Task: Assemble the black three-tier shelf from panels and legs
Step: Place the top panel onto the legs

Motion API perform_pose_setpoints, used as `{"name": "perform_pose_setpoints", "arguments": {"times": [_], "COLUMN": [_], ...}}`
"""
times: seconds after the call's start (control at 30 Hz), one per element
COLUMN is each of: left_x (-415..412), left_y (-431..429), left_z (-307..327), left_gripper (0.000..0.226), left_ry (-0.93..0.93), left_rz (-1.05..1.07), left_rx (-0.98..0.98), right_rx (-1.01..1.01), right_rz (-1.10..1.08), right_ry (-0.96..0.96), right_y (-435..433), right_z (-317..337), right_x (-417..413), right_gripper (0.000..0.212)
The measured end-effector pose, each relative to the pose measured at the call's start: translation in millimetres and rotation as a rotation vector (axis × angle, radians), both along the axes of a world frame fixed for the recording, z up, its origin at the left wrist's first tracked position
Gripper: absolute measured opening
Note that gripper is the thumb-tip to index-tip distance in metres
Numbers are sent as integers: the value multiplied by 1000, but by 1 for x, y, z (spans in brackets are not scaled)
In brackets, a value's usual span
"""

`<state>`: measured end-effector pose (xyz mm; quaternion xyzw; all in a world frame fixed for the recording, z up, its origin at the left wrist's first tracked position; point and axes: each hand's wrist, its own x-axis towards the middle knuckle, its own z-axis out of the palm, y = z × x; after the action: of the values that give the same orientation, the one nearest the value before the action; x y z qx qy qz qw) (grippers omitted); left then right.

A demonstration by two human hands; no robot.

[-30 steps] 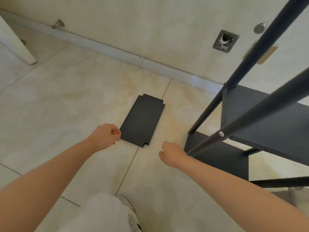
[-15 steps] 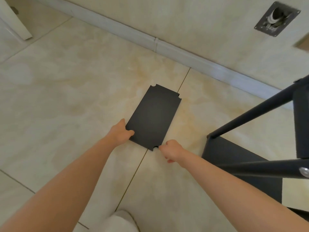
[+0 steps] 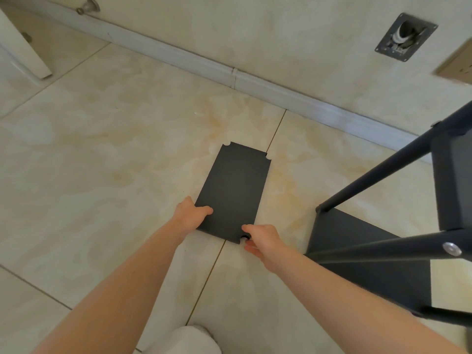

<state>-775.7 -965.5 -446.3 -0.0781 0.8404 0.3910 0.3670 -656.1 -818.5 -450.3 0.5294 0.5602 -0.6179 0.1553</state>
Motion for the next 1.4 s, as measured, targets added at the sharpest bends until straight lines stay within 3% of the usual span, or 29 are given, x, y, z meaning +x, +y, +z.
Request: {"name": "perform_pose_setpoints", "arguments": {"times": [0.13,0.23,0.37,0.5,0.83,0.93,1.17,1.4], "left_x": [2,6,16,30,73,84,111,115], "left_y": [-3,-5,-9,-12,-28,-29,-23,-14], "left_z": [15,34,68,108,227,264,346,412], "left_gripper": [24,25,36,29,25,28,58,60], "left_ry": [-15,-32,-134,-183,-198,-172,-161,30], "left_rz": [123,197,263,304,330,323,228,385], "left_rx": [23,97,230,334,556,622,677,893], "right_rx": [-35,-131,-281,-390,-467,-351,268,434], "right_rz": [-100,-165,-275,-348,-282,-160,275,439], "right_ry": [63,120,253,354,464,537,753,853], "right_y": [-2,-6,-2,6,13,15,29,57], "right_z": [12,35,76,117,246,292,393,461], "right_x": [17,21,22,25,61,77,133,210], "right_gripper": [33,41,29,13,14,15,27,30]}}
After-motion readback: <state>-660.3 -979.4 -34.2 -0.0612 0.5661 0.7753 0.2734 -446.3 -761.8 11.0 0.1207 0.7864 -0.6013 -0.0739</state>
